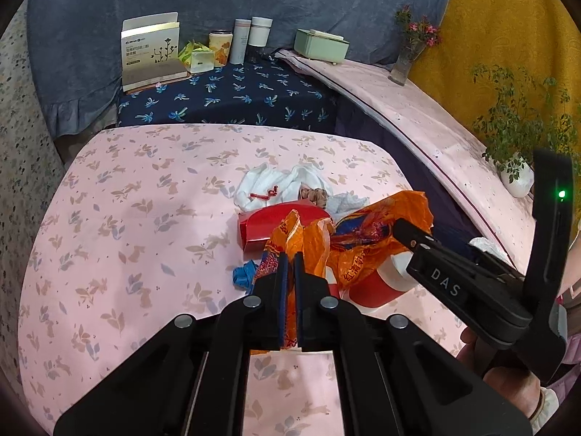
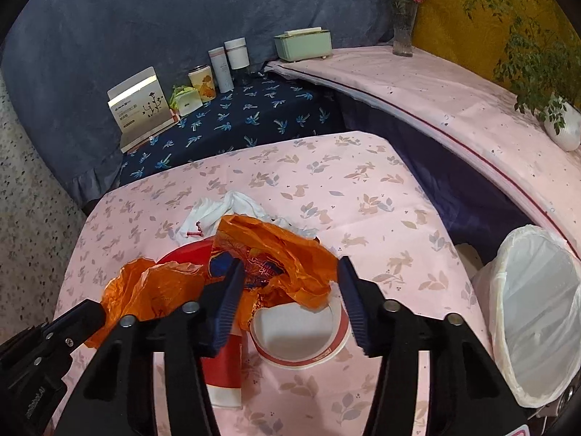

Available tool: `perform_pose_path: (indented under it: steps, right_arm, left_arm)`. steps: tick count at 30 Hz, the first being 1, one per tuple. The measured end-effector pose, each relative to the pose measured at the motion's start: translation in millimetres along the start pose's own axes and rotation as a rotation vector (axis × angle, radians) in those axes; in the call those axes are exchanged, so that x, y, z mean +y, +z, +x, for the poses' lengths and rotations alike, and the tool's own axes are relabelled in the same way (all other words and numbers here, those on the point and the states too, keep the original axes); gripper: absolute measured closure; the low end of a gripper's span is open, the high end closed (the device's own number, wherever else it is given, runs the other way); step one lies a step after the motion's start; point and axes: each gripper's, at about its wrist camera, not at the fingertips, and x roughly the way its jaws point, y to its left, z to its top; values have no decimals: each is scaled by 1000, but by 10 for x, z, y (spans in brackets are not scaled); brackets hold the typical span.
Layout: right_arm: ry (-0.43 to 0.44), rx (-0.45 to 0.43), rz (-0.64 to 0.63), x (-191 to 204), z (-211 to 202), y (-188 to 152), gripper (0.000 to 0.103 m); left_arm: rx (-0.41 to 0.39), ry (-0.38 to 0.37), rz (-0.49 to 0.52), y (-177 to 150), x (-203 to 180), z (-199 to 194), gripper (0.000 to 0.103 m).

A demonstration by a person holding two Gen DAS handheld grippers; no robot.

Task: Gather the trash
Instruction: 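Grasp an orange plastic bag with the left tool while the right tool grasps the other, then carry both orange bags with both tools over the white trash bin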

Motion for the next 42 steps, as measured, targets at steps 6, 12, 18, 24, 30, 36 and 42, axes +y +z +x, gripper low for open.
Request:
perform_pose_path:
  steps: [6, 12, 18, 24, 30, 36, 42]
  right_arm:
    - [37, -8, 18, -46, -49, 51, 89]
    - [27, -92, 17, -114, -343, 156, 92]
    - [18, -149, 49, -366, -642, 262, 92]
    - [-12, -200, 90, -732, -937, 287, 92]
    - [-52, -245, 135, -1144, -1194, 256, 92]
    - [-105, -259, 193, -1613, -1364, 151, 92]
    - [-160, -250, 266, -2111, -1454, -38, 92]
  left_arm:
    - [-7, 2, 1, 58, -38, -11, 100]
    - [-30, -7, 18, 123, -203, -113, 100]
    - [-67, -20, 59, 192, -495, -286, 100]
    - [-98, -45, 106, 243, -886, -415, 100]
    - [-106, -88, 172, 211, -1378, -455, 100]
    - [-84, -152, 228, 115, -1896, -393, 100]
    - [-48, -214, 284, -56, -2361, -270, 100]
